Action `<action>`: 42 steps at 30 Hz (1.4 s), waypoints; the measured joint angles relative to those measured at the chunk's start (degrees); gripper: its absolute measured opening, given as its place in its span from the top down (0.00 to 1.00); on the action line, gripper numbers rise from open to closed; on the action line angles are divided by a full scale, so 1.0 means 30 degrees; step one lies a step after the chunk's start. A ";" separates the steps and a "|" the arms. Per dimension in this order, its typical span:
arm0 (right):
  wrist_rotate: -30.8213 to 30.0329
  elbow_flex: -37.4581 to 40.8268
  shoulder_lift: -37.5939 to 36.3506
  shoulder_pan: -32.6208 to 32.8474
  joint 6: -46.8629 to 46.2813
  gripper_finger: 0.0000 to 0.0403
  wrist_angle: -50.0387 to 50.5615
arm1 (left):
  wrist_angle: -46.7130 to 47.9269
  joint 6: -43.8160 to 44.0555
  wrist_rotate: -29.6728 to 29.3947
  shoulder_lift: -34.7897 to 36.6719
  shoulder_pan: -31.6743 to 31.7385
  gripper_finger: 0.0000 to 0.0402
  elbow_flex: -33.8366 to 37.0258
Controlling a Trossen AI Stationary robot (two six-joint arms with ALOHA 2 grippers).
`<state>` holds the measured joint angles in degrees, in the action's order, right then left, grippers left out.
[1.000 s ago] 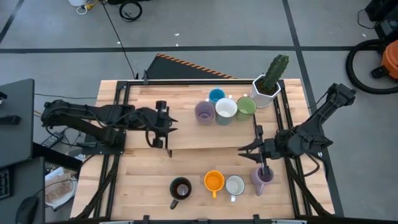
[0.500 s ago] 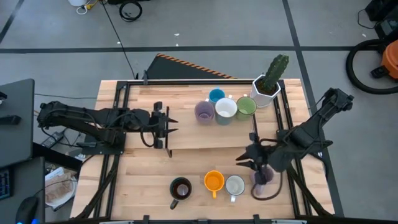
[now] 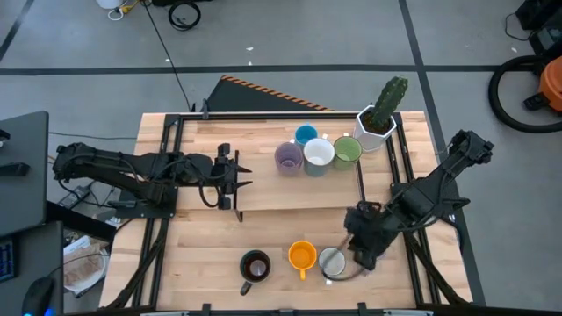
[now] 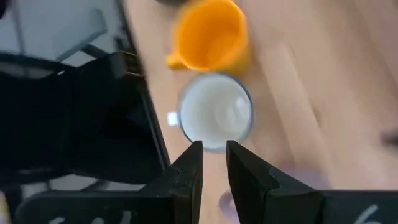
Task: Place coffee mugs
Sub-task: Put the purple mug on the shelf
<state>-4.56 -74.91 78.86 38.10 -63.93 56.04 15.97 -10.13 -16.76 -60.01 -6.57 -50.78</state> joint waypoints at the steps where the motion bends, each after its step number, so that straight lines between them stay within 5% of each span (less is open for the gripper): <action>1: 0.0363 0.0000 0.0149 -0.0059 -0.1101 0.81 0.0398 | -0.0054 0.0000 -0.0005 0.0000 0.0009 0.65 0.0000; 10: 0.2246 0.0000 0.1797 -0.0069 -0.5885 0.81 0.1980 | -0.0373 -0.0437 -0.0063 0.0000 0.0009 0.65 0.0000; 21: 0.6022 0.0007 0.3887 -0.0069 -0.6409 0.76 0.2536 | -0.0836 -0.1956 -0.0070 0.0000 0.0009 0.65 -0.0007; 32: 0.6375 0.0022 0.4047 -0.0069 -0.7394 0.50 0.5102 | -0.0814 -0.2055 -0.0070 -0.0007 0.0009 0.65 -0.0015; 42: 0.5556 0.0007 0.5545 0.0303 -0.7660 0.50 0.5120 | -0.0707 -0.1858 -0.0070 -0.0015 0.0009 0.65 -0.0015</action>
<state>12.11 -74.89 95.50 39.01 -86.91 71.40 13.85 -15.70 -16.97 -60.05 -6.55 -50.83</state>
